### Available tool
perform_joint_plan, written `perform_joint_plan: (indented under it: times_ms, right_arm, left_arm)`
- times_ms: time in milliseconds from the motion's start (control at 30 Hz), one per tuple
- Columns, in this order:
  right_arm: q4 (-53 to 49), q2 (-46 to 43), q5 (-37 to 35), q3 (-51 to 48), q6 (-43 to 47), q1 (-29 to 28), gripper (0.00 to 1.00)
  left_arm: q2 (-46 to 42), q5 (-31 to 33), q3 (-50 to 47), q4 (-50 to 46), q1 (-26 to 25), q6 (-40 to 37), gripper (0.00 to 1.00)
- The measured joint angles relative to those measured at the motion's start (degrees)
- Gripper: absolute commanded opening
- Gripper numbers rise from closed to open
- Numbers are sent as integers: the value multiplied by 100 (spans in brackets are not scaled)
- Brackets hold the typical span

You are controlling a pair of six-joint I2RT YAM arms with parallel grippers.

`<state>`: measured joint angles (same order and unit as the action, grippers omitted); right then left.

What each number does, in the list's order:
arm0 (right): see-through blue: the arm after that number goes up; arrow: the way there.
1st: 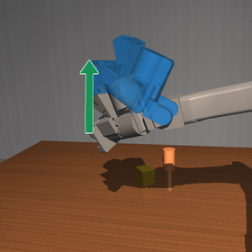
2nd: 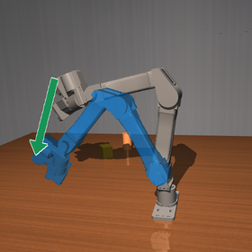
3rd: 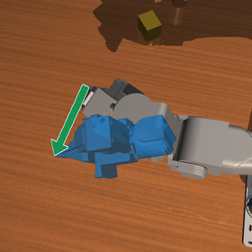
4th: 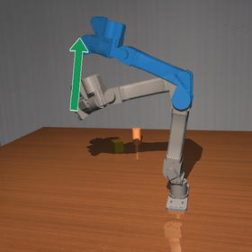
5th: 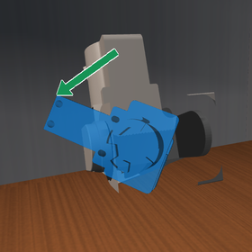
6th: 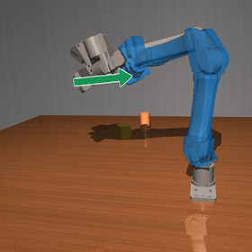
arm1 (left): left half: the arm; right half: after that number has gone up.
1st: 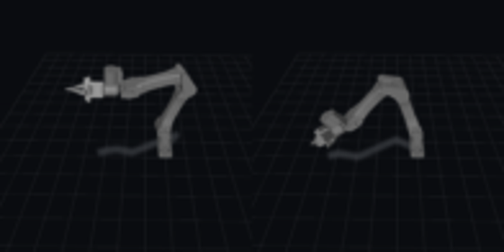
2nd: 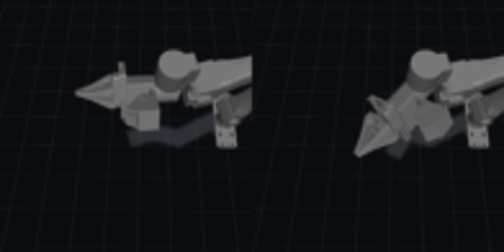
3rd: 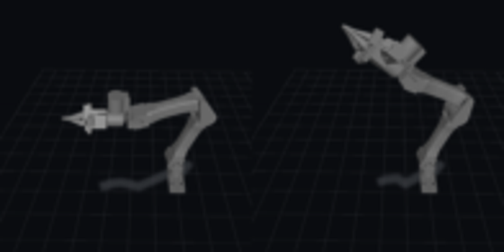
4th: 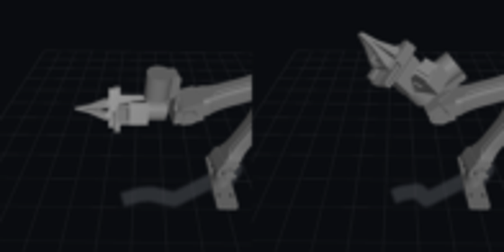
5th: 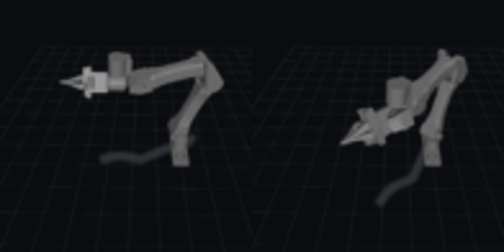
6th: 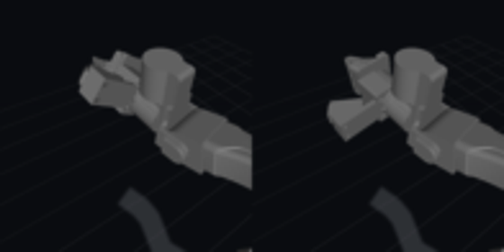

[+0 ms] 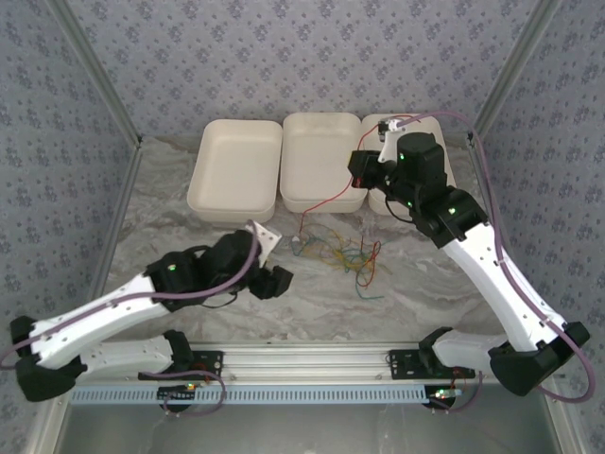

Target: Untangle the cables

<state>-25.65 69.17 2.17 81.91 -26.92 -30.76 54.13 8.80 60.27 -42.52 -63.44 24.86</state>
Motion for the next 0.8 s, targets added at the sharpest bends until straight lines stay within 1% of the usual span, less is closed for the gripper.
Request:
perform_joint_plan:
  times_ms: [100,200,367,500,633,800]
  right_arm:
    - [-2,0,109,0,111,52,0]
    - [-4,0,284,-2,190,70,0]
    - [-46,33,579,-2,201,-13,0]
    - [-103,90,686,-55,195,-245,0]
    - [-144,103,739,-179,168,-509,0]
    - [-131,103,776,-341,57,-708,0]
  left_arm:
    - [-350,-48,271,-39,39,-2,69]
    - [-358,-149,544,-28,116,-52,70]
    - [337,-195,1054,76,157,-315,72]
    - [1220,-188,1547,247,157,-595,73]
    - [1770,-199,2037,352,197,-850,73]
    - [2199,-345,2487,525,380,-1032,67]
